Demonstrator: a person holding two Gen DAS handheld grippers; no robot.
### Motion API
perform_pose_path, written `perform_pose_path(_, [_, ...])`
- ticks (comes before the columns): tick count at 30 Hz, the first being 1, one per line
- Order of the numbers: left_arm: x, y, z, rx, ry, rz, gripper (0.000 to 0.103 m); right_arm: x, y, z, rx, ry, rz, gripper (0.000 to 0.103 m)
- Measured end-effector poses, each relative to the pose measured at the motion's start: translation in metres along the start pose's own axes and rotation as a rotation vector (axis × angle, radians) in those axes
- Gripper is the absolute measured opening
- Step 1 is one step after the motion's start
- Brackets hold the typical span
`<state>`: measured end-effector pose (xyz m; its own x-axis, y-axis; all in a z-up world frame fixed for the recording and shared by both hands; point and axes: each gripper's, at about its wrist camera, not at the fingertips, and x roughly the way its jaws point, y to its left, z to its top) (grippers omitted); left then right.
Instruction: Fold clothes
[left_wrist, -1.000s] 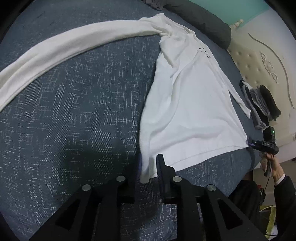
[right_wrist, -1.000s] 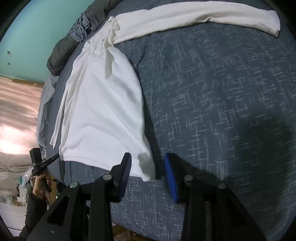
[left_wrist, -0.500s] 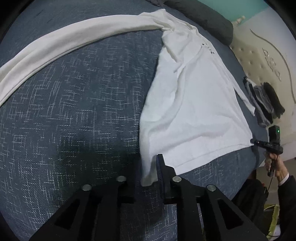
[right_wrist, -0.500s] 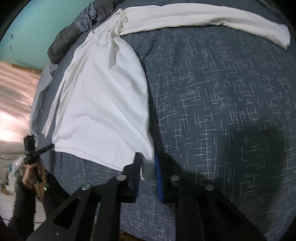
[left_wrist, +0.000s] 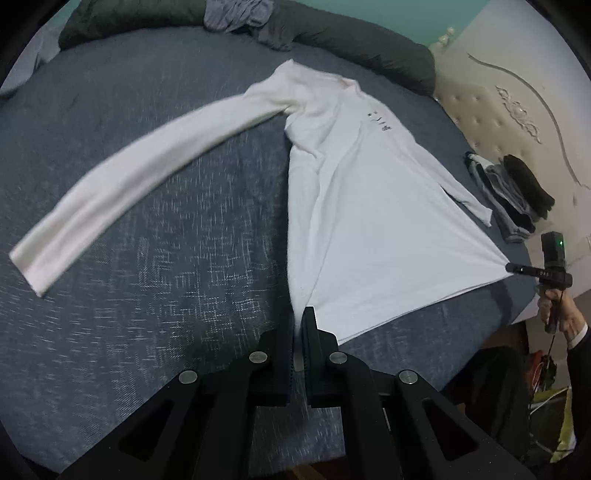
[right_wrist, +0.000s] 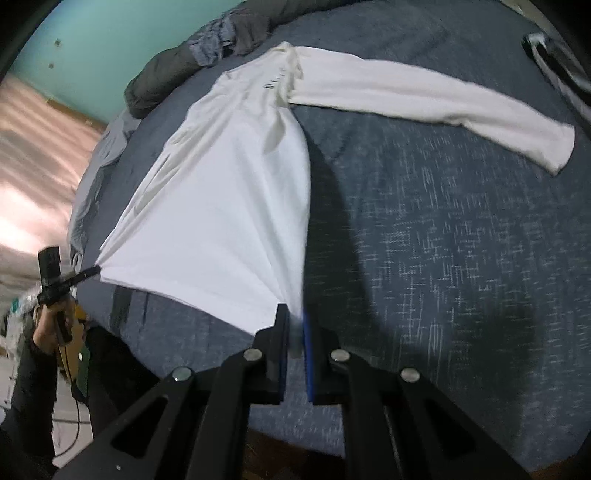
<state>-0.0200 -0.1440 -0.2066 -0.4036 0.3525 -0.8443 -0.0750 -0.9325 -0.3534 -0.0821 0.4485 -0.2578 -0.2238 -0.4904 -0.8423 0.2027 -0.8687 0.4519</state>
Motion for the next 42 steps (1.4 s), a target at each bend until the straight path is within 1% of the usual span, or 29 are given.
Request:
perform_pose_path(2, [-0.013, -0.007, 0.001, 0.012, -0.008, 0.006, 0.004, -0.009, 0.011, -0.003, -0.024, 0.0, -0.003, 0.006])
perform_pose_path(4, [-0.022, -0.011, -0.005, 0.028, -0.003, 0.008, 0.004, -0.016, 0.018, -0.009, -0.047, 0.004, -0.008, 0.006])
perform_pose_path(7, [-0.027, -0.019, -0.018, 0.054, 0.012, 0.014, 0.004, -0.015, 0.015, -0.019, -0.044, 0.021, -0.014, 0.006])
perform_pose_path(12, [-0.002, -0.015, -0.044, 0.048, 0.086, 0.019, 0.004, -0.001, 0.0, -0.039, -0.01, 0.066, -0.026, 0.005])
perform_pose_path(16, [0.013, -0.012, -0.057, 0.035, 0.127, 0.033, 0.004, 0.016, -0.009, -0.049, 0.011, 0.094, -0.033, 0.005])
perform_pose_path(20, [0.028, -0.007, -0.06, 0.021, 0.153, 0.051, 0.004, 0.027, -0.019, -0.047, 0.035, 0.097, -0.042, 0.005])
perform_pose_path(23, [0.028, -0.009, -0.061, 0.015, 0.152, 0.039, 0.004, 0.03, -0.022, -0.045, 0.037, 0.102, -0.048, 0.005])
perform_pose_path(26, [0.021, -0.011, -0.06, 0.011, 0.136, 0.022, 0.004, 0.024, -0.021, -0.045, 0.023, 0.098, -0.042, 0.005])
perform_pose_path(28, [0.018, -0.012, -0.06, 0.024, 0.137, 0.032, 0.004, 0.019, -0.021, -0.045, 0.013, 0.095, -0.04, 0.005])
perform_pose_path(30, [0.021, -0.011, -0.06, 0.023, 0.145, 0.039, 0.004, 0.018, -0.024, -0.046, 0.017, 0.104, -0.056, 0.005])
perform_pose_path(31, [0.024, -0.009, -0.059, 0.014, 0.148, 0.04, 0.004, 0.018, -0.026, -0.046, 0.021, 0.107, -0.068, 0.001])
perform_pose_path(32, [0.027, -0.008, -0.06, 0.009, 0.153, 0.04, 0.004, 0.019, -0.029, -0.046, 0.029, 0.107, -0.083, 0.001])
perform_pose_path(35, [0.037, -0.006, -0.063, 0.005, 0.168, 0.047, 0.004, 0.023, -0.037, -0.048, 0.048, 0.111, -0.089, 0.001])
perform_pose_path(39, [0.045, -0.002, -0.064, -0.015, 0.177, 0.049, 0.004, 0.019, -0.037, -0.045, 0.069, 0.068, -0.047, 0.001])
perform_pose_path(40, [0.046, -0.002, -0.063, -0.015, 0.177, 0.051, 0.004, 0.018, -0.036, -0.044, 0.077, 0.055, -0.032, 0.003])
perform_pose_path(42, [0.048, -0.001, -0.063, -0.017, 0.178, 0.053, 0.004, 0.016, -0.035, -0.04, 0.092, 0.036, -0.008, 0.003])
